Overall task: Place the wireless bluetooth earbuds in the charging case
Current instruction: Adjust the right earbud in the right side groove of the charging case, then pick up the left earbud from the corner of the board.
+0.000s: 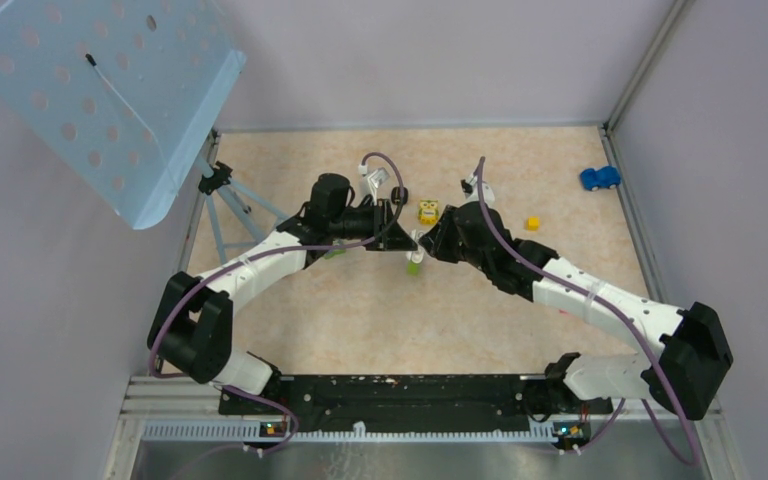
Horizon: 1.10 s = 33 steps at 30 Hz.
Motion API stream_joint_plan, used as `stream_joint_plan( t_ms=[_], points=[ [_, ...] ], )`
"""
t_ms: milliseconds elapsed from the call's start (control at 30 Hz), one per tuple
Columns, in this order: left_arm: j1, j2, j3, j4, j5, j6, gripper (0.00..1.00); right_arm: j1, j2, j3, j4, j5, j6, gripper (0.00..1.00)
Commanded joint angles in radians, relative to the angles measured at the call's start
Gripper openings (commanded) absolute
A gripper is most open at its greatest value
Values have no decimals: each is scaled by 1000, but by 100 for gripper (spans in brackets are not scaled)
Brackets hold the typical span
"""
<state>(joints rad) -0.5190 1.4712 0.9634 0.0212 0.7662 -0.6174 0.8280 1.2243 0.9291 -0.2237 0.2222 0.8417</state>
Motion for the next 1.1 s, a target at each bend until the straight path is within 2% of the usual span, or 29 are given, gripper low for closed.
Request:
stream_joint_plan(
  t_ms=[0,233,367,433,533,633,800,933,1067],
  points=[
    [-5,6,41,25,14,17,0,-3,-20,21,37,-1,-11,10],
    [-4,7,39,22,9,21,0,-4,-58,7,52,29,-28,17],
    [-5,11,37,5,-4,25,0,-31,-142,-1,-12,186,-84,23],
    [-6,10,34,-5,-13,29,0,-110,-188,-18,-61,200,-90,27],
    [-5,13,37,-16,-27,34,0,-306,-264,-93,-93,116,-103,39],
    [-4,15,42,-17,-38,35,0,-537,-287,-163,-142,-18,-130,40],
    [-4,22,44,-17,-37,27,0,-863,-201,-240,-164,-242,-221,38],
    [-5,31,46,-10,-29,16,0,-927,-84,-230,-153,-280,-267,39],
    [-5,42,52,-1,-25,5,0,-928,13,-241,-68,-330,-286,33]
  ],
)
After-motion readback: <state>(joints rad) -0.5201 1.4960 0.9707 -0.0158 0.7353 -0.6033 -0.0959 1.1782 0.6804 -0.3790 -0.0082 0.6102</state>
